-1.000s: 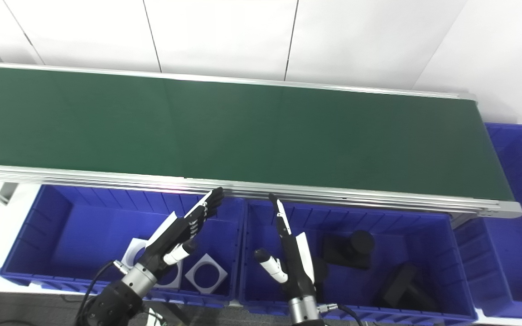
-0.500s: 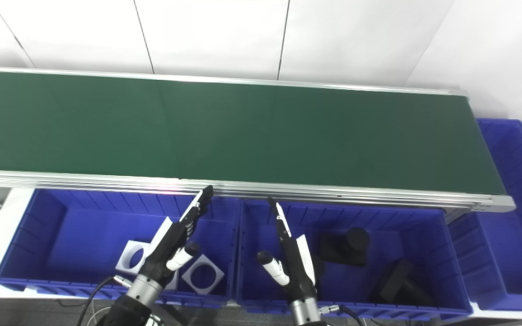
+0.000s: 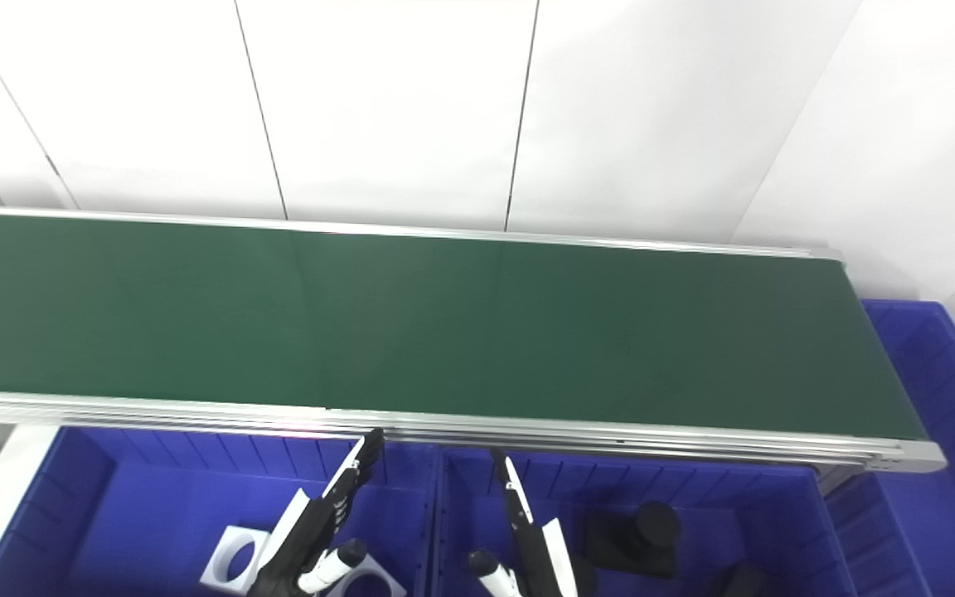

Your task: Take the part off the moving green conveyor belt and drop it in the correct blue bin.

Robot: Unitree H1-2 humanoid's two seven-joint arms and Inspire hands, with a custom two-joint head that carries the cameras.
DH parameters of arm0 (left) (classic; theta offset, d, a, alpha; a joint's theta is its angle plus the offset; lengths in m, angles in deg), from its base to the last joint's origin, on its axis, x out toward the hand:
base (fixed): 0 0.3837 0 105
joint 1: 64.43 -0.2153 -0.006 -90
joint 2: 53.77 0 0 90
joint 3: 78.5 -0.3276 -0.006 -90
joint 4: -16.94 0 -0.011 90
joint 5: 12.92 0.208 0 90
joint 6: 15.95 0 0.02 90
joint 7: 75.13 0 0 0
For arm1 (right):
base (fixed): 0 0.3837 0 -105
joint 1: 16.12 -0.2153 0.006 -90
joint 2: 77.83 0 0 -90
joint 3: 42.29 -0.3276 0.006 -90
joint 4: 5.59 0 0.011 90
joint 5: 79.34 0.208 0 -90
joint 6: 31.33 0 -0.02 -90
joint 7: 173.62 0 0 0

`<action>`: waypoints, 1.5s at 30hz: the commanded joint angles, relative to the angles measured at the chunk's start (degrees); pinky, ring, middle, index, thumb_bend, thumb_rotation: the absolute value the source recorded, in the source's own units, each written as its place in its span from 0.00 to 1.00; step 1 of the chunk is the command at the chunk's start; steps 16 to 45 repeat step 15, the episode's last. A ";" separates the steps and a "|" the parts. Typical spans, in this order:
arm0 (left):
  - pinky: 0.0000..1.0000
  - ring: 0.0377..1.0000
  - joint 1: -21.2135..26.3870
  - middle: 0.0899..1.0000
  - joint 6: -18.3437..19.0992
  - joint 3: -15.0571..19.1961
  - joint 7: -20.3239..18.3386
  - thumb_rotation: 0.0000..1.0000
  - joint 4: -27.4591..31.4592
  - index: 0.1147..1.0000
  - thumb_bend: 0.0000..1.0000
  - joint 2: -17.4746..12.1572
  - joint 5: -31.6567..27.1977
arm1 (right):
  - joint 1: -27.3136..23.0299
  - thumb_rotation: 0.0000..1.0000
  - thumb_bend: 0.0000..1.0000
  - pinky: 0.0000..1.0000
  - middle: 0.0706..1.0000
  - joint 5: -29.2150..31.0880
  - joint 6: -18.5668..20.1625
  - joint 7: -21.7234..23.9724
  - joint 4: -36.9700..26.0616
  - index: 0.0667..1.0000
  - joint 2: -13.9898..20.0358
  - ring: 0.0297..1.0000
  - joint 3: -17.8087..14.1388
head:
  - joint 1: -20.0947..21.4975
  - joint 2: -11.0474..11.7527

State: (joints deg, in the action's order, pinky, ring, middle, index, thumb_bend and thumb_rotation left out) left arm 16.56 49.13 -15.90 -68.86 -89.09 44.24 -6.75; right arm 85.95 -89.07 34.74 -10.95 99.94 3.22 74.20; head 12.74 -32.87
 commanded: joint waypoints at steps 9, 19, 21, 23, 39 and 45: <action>1.00 1.00 0.36 1.00 -2.01 -0.09 0.06 0.92 1.80 1.00 0.98 0.00 -1.33 | -0.36 1.00 0.91 0.98 0.98 -0.18 -2.99 -0.24 -1.32 0.98 -0.25 0.98 0.25 | 2.49 -1.38; 1.00 1.00 0.32 1.00 -2.01 2.05 -4.22 0.93 2.89 1.00 0.99 -1.18 -3.90 | -1.30 1.00 0.91 0.99 0.98 -1.46 -3.00 -0.29 -0.37 0.98 -1.87 0.99 0.44 | 10.87 -3.42; 1.00 1.00 0.32 1.00 -2.01 2.05 -4.22 0.93 2.89 1.00 0.99 -1.18 -3.90 | -1.30 1.00 0.91 0.99 0.98 -1.46 -3.00 -0.29 -0.37 0.98 -1.87 0.99 0.44 | 10.87 -3.42; 1.00 1.00 0.32 1.00 -2.01 2.05 -4.22 0.93 2.89 1.00 0.99 -1.18 -3.90 | -1.30 1.00 0.91 0.99 0.98 -1.46 -3.00 -0.29 -0.37 0.98 -1.87 0.99 0.44 | 10.87 -3.42; 1.00 1.00 0.32 1.00 -2.01 2.05 -4.22 0.93 2.89 1.00 0.99 -1.18 -3.90 | -1.30 1.00 0.91 0.99 0.98 -1.46 -3.00 -0.29 -0.37 0.98 -1.87 0.99 0.44 | 10.87 -3.42; 1.00 1.00 0.32 1.00 -2.01 2.05 -4.22 0.93 2.89 1.00 0.99 -1.18 -3.90 | -1.30 1.00 0.91 0.99 0.98 -1.46 -3.00 -0.29 -0.37 0.98 -1.87 0.99 0.44 | 10.87 -3.42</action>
